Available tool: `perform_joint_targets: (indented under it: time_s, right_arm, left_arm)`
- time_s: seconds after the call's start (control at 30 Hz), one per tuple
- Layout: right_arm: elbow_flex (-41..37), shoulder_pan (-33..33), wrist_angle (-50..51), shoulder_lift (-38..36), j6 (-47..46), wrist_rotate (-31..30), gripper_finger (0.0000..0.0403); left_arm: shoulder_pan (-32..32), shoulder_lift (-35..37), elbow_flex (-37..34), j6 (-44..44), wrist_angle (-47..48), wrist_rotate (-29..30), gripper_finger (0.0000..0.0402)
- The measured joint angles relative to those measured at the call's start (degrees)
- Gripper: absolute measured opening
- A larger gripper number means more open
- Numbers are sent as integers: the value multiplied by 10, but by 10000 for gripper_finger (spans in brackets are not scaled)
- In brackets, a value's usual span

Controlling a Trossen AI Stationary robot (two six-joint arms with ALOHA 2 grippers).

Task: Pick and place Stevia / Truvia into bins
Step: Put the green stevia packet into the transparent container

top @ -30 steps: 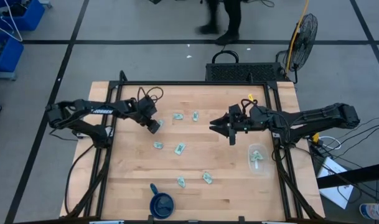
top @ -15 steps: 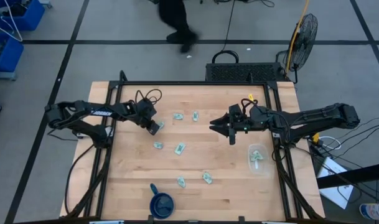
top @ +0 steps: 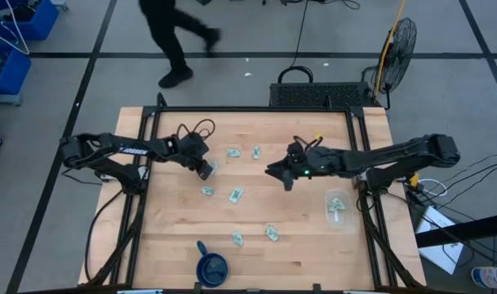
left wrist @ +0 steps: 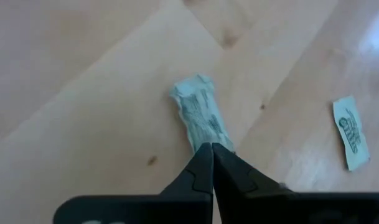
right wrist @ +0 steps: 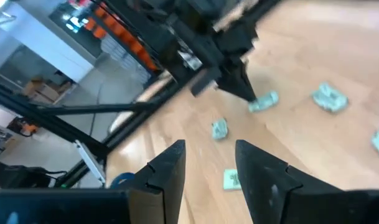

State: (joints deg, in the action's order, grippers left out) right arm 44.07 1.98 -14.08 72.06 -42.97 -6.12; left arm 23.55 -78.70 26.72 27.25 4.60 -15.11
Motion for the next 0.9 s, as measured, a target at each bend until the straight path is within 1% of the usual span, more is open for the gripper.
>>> perform_joint_targets:
  time_s: [0.13, 0.2, 0.43, 0.57, 0.7, 0.73, 0.87, 0.9]
  right_arm:
    - [0, 0, -30, 38, -26, 3, 132]
    - [0, 0, -56, 49, -29, 16, 132]
    - [0, 0, -127, 52, -17, 18, 132]
    - [0, 0, -151, 51, -13, 18, 132]
    - [0, 0, -151, 51, -13, 17, 132]
    - [0, 0, -151, 51, -13, 17, 132]
    - [0, 0, -151, 51, -13, 17, 132]
    - [0, 0, -151, 51, -13, 17, 132]
  left_arm:
    - [-1, 0, 0, -2, -4, -4, 29]
    - [-1, 0, 1, -3, -5, -4, 42]
    - [0, 0, 1, 6, -2, 4, 104]
    - [-2, 0, 1, 7, -1, 30, 135]
    - [-4, 0, 1, 7, -2, 52, 144]
    - [-4, 1, 1, 15, -4, 48, 144]
    - [-4, 0, 1, 28, -20, -6, 145]
    - [-4, 1, 2, 27, -20, -11, 145]
